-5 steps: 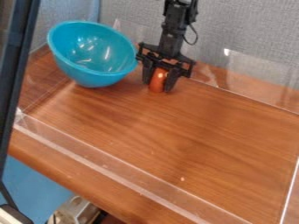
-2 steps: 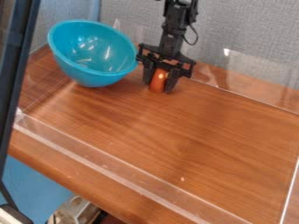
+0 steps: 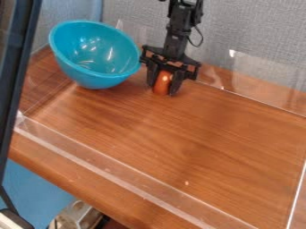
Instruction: Put the mushroom in the blue bowl
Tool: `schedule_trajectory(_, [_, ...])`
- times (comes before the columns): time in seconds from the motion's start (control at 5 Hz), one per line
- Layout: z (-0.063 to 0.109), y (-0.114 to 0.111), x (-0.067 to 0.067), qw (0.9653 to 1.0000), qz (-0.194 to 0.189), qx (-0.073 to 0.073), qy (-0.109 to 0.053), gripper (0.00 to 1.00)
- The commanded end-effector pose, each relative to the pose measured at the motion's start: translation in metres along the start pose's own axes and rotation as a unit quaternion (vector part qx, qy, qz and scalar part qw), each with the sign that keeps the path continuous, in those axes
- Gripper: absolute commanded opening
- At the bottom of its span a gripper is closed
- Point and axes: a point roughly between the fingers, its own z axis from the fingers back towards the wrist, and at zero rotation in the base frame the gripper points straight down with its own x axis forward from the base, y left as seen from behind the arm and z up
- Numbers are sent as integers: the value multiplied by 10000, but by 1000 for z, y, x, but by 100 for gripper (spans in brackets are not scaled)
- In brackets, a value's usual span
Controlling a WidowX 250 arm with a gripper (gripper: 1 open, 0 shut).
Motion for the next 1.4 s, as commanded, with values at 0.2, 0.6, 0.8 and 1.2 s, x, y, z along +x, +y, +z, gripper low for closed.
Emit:
schedule_trajectory(0.2, [19,-27,-3,9994,-209,-147,-223,0])
schedule_trajectory(0.6, [39,-23,-8,9990,-162,-223,-359,0])
schedule_trajectory(0.8, [48,-21,-11,9987,-146,-263,-420,0])
schedule_trajectory(1.2, [73,-16,-17,9973,-89,-378,-616,0])
